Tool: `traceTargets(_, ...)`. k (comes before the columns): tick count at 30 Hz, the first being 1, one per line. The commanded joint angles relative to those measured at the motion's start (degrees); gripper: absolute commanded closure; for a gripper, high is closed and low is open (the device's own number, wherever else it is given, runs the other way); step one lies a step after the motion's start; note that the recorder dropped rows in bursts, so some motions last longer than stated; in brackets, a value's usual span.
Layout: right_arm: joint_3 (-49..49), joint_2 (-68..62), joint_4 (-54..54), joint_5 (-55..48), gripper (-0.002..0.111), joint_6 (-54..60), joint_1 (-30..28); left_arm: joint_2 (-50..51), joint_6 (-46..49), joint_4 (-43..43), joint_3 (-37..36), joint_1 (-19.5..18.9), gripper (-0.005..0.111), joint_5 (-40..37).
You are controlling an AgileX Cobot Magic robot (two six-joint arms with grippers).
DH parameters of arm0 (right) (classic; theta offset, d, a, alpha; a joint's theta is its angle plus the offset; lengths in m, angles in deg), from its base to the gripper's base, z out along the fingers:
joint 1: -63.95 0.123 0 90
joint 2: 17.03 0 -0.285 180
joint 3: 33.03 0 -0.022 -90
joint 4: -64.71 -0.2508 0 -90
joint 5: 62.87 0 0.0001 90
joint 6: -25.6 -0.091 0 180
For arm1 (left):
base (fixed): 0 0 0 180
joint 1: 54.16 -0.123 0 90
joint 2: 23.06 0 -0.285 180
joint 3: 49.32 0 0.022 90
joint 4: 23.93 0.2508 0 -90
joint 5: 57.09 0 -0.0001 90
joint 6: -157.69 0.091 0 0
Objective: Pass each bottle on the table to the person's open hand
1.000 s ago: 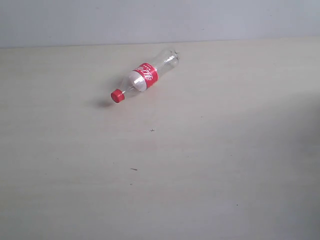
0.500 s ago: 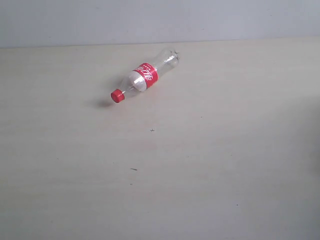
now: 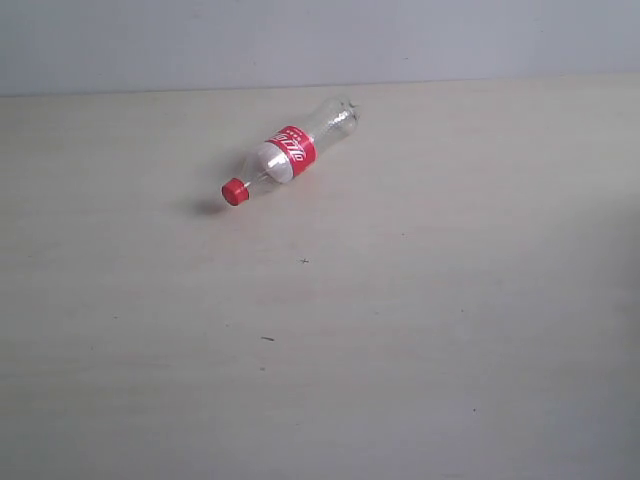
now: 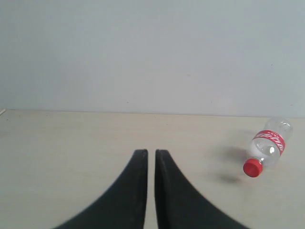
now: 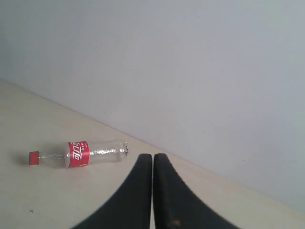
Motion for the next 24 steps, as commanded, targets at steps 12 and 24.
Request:
traceTargets(12, 2.8, -4.3, 20.2, 2.7, 0.107, -28.5, -0.2, -0.4, 0.1, 0.1, 0.0, 0.3, 0.098, 0.3)
traceTargets(24, 5.0, 1.1, 18.1, 8.8, 0.107, -30.1, -0.2, -0.4, 0.1, 0.1, 0.0, 0.3, 0.098, 0.3)
